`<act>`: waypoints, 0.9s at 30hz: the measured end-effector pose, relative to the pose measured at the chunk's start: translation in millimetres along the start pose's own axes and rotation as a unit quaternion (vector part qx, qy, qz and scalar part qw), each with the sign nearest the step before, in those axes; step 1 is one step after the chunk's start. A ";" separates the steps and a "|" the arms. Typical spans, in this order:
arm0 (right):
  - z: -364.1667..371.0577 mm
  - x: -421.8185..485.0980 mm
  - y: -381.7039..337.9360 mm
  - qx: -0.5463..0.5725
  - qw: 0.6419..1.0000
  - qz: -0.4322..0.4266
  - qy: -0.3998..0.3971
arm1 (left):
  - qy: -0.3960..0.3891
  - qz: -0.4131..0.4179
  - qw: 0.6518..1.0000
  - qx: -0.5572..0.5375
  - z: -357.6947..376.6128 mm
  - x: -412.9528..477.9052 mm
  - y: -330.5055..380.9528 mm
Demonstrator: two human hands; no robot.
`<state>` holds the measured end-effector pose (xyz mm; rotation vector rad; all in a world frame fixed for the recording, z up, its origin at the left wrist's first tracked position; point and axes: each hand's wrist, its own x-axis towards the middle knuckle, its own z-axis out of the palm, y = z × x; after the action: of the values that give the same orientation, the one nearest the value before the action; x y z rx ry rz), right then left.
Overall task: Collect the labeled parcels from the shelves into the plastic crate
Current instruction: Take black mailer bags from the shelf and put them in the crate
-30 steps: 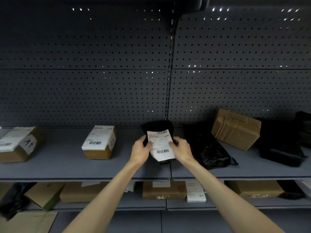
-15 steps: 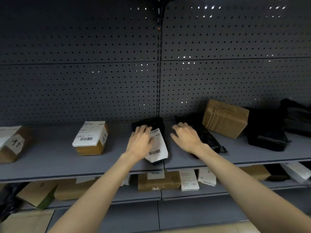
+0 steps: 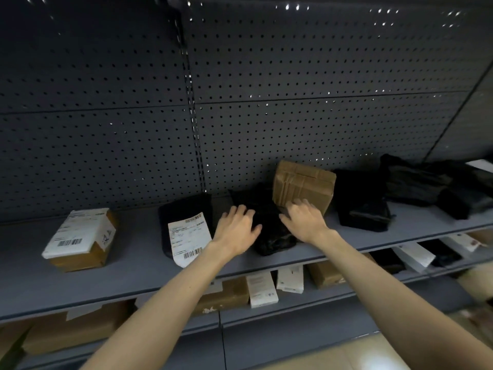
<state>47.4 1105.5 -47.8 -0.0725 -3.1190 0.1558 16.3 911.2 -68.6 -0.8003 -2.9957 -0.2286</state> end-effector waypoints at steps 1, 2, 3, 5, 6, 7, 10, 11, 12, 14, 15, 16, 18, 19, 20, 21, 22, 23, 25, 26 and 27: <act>5.8 0.9 5.0 0.009 1.000 0.005 -0.008 | -0.007 -0.003 1.000 -0.007 4.2 1.4 6.4; 12.8 1.6 9.0 0.018 1.000 0.010 -0.016 | -0.016 -0.007 1.000 -0.017 8.8 2.0 11.9; 19.6 2.2 12.0 0.029 0.999 0.015 -0.027 | -0.025 -0.012 0.999 -0.027 13.2 2.2 16.2; 33.7 1.7 15.5 0.062 0.996 0.025 -0.057 | -0.039 -0.023 0.998 -0.039 23.2 0.4 21.5; 39.6 1.3 16.8 0.087 0.993 0.031 -0.070 | -0.037 -0.027 0.998 -0.040 28.2 -0.9 22.8; 45.0 0.9 17.4 0.118 0.989 0.038 -0.078 | -0.032 -0.030 0.998 -0.039 32.4 -2.3 23.4; 55.4 -0.2 18.1 0.227 0.970 0.050 -0.073 | -0.007 -0.041 0.998 -0.054 38.5 -5.3 24.8; 56.3 -0.9 17.0 0.256 0.963 0.053 -0.071 | -0.003 -0.052 0.996 -0.066 38.1 -6.4 25.4; 55.5 -2.4 14.8 0.283 0.955 0.055 -0.070 | 0.002 -0.065 0.995 -0.080 37.2 -7.8 25.6; 50.7 -4.9 9.4 0.352 0.932 0.055 -0.071 | 0.014 -0.094 0.990 -0.105 32.5 -10.7 24.9; 48.6 -5.6 6.3 0.388 0.918 0.054 -0.070 | 0.018 -0.110 0.986 -0.120 29.8 -12.5 23.4; 45.6 -6.3 2.8 0.420 0.903 0.055 -0.068 | 0.021 -0.127 0.982 -0.140 27.6 -14.3 21.5; 38.7 -5.8 -6.6 0.476 0.875 0.060 -0.057 | 0.021 -0.171 0.966 -0.193 24.1 -17.2 18.0; 34.7 -5.4 -12.6 0.501 0.862 0.060 -0.049 | 0.020 -0.191 0.956 -0.220 23.4 -17.7 16.4; 31.6 -4.8 -18.2 0.517 0.853 0.054 -0.037 | 0.021 -0.205 0.946 -0.248 23.0 -18.4 15.3; 28.7 -4.3 -23.2 0.522 0.852 0.043 -0.020 | 0.025 -0.217 0.934 -0.281 23.2 -18.9 14.2; 26.3 -3.8 -26.5 0.518 0.855 0.032 0.001 | 0.033 -0.225 0.920 -0.319 23.2 -19.8 14.3; 24.4 -3.9 -28.2 0.510 0.859 0.026 0.019 | 0.035 -0.233 0.902 -0.361 22.5 -21.4 15.9; 23.2 -4.6 -26.7 0.503 0.863 0.035 0.033 | 0.036 -0.228 0.881 -0.413 20.5 -22.8 19.9; 24.6 -4.8 -23.6 0.501 0.864 0.044 0.028 | 0.036 -0.217 0.879 -0.423 19.8 -22.4 22.5; 26.5 -5.7 -20.2 0.500 0.864 0.051 0.019 | 0.035 -0.204 0.879 -0.430 20.8 -21.4 25.1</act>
<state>51.7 1082.6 -72.2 -0.2070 -2.5697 1.6666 47.5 925.3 -87.3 -0.1115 -2.8671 -1.6254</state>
